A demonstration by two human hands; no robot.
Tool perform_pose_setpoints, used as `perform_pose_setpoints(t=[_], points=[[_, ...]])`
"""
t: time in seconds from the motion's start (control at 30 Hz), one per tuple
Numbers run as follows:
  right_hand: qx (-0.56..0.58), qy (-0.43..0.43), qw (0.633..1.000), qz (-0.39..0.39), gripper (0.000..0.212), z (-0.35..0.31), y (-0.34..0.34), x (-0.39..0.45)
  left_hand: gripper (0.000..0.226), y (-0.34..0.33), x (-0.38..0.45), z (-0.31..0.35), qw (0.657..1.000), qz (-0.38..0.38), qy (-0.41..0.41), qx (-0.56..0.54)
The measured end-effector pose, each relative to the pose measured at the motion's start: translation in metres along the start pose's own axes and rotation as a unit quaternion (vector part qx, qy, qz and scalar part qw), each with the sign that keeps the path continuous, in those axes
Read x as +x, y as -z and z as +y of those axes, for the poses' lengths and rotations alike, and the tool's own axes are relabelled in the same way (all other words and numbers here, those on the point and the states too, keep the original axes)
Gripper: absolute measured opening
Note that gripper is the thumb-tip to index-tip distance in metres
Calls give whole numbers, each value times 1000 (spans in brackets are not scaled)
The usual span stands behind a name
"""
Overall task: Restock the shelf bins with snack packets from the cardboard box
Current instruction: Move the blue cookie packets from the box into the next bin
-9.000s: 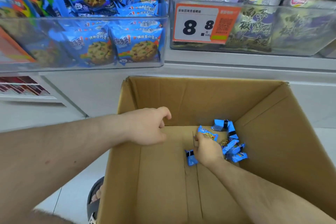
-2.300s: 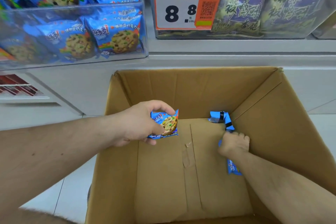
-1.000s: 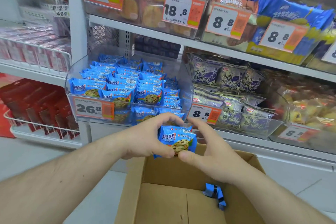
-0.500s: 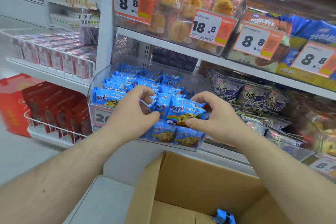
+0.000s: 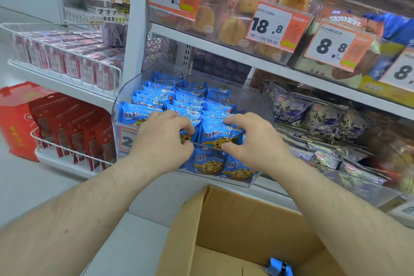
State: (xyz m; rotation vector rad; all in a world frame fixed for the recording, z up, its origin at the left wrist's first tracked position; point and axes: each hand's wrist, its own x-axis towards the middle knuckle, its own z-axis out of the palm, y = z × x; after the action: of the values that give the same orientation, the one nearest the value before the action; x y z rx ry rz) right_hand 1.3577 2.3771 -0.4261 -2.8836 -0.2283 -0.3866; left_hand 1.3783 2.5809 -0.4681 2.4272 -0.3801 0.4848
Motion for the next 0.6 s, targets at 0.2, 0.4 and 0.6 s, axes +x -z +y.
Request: perform_pose_setpoints(t=[0.2, 0.4, 0.6], points=[[-17, 4, 996, -92, 65, -15, -20, -10, 44, -2, 0, 7, 999, 21, -26, 10], [-16, -30, 998, 58, 45, -22, -22, -30, 59, -9, -7, 14, 990, -51, -122, 58], [43, -23, 999, -5, 21, -29, -26, -19, 47, -12, -3, 15, 986, -96, -100, 96]])
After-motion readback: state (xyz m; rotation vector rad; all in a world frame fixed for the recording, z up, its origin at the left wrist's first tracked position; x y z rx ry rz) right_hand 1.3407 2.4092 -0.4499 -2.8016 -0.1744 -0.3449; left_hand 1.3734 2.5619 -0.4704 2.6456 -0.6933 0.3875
